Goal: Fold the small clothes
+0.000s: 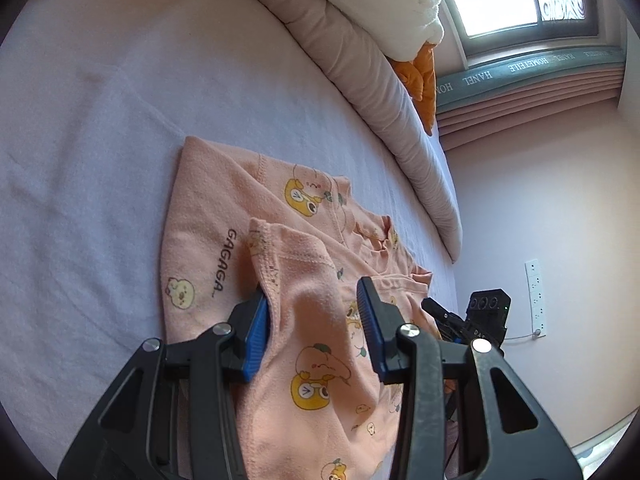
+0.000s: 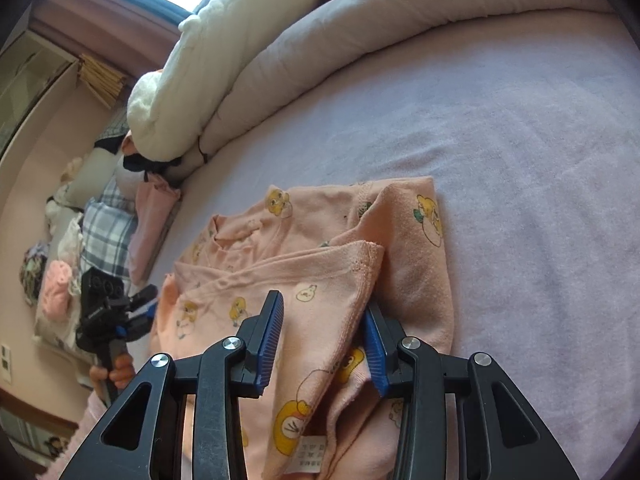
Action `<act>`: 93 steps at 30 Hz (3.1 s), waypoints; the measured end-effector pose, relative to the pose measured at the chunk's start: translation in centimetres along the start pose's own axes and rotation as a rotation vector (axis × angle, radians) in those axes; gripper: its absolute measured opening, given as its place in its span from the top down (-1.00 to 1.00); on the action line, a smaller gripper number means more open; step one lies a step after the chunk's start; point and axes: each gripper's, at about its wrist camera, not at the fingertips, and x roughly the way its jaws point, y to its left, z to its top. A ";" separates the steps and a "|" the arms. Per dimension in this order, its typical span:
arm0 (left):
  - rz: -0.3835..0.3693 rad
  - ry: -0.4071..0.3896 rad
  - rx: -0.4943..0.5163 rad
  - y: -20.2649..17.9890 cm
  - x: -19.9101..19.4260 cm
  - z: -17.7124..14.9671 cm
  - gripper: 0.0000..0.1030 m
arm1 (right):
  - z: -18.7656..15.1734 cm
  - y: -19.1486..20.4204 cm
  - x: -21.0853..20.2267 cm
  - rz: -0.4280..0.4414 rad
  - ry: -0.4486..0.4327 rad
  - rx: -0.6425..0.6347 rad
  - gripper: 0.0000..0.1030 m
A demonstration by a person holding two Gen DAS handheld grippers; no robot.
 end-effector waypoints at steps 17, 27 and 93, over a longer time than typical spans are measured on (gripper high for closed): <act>0.053 -0.159 0.045 -2.2 -1.9 -0.6 0.84 | 0.7 3.6 -1.8 -0.081 -0.158 -0.189 0.91; 0.124 -0.269 0.082 -4.7 -2.9 2.2 0.84 | 3.2 5.0 -3.7 -0.079 -0.299 -0.183 0.92; 0.354 -0.146 0.095 -1.1 -8.4 -15.0 0.11 | -12.5 5.7 -4.8 -0.256 0.026 -0.206 0.17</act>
